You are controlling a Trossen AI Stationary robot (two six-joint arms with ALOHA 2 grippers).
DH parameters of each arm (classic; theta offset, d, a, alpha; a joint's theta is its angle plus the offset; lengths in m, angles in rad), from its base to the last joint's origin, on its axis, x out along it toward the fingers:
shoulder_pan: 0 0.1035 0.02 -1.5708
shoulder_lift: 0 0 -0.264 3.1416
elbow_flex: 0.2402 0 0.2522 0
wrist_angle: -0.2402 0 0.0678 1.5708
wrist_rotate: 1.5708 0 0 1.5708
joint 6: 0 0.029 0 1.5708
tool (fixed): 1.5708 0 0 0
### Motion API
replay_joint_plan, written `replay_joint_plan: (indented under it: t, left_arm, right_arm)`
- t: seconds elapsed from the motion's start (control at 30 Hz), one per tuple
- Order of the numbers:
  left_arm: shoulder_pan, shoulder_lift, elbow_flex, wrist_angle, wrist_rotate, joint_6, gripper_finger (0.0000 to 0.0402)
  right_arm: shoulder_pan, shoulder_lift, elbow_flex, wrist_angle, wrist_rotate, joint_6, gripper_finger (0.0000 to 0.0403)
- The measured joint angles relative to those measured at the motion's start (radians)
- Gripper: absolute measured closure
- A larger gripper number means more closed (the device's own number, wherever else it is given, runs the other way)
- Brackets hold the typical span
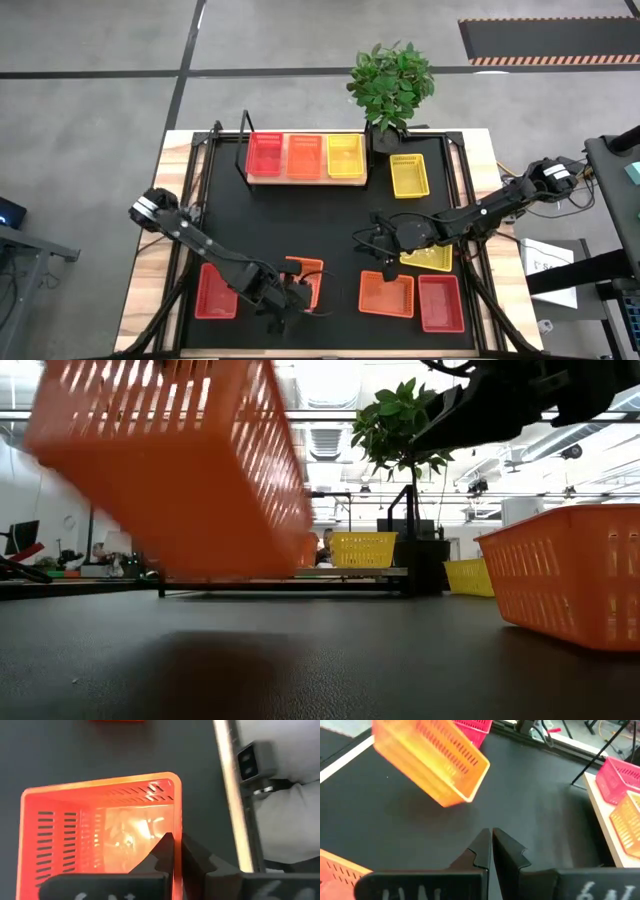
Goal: Stack baskets on shelf by color
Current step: Stack the left orange bin on top of the orange bin on the shelf
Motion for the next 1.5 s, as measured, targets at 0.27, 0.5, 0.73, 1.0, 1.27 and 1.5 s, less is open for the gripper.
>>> replay_joint_plan:
  t: [0.27,0.5,0.73,1.0,1.27,1.5]
  left_arm:
    - [0.024,-0.137,0.086,-0.104,-0.127,0.205,0.0401]
    - [0.185,-0.266,0.029,-0.107,-0.249,0.437,0.0401]
    - [0.476,-0.283,-0.043,-0.106,-0.235,0.691,0.0401]
    - [0.798,-0.229,-0.127,0.047,-0.191,0.817,0.0401]
    - [0.895,-0.188,-0.134,0.104,-0.083,0.871,0.0402]
    - [0.896,-0.176,-0.163,0.112,-0.082,0.873,0.0402]
  right_arm:
    - [0.000,-0.019,0.000,-0.014,0.000,0.011,0.0394]
    - [0.000,-0.020,0.000,-0.010,0.000,0.006,0.0394]
    - [0.000,-0.020,0.000,-0.019,0.000,0.000,0.0394]
    - [0.000,-0.020,0.000,-0.019,0.000,-0.015,0.0394]
    - [-0.001,-0.020,0.000,-0.019,0.000,-0.021,0.0394]
    - [-0.001,-0.020,0.000,-0.017,0.000,-0.022,0.0394]
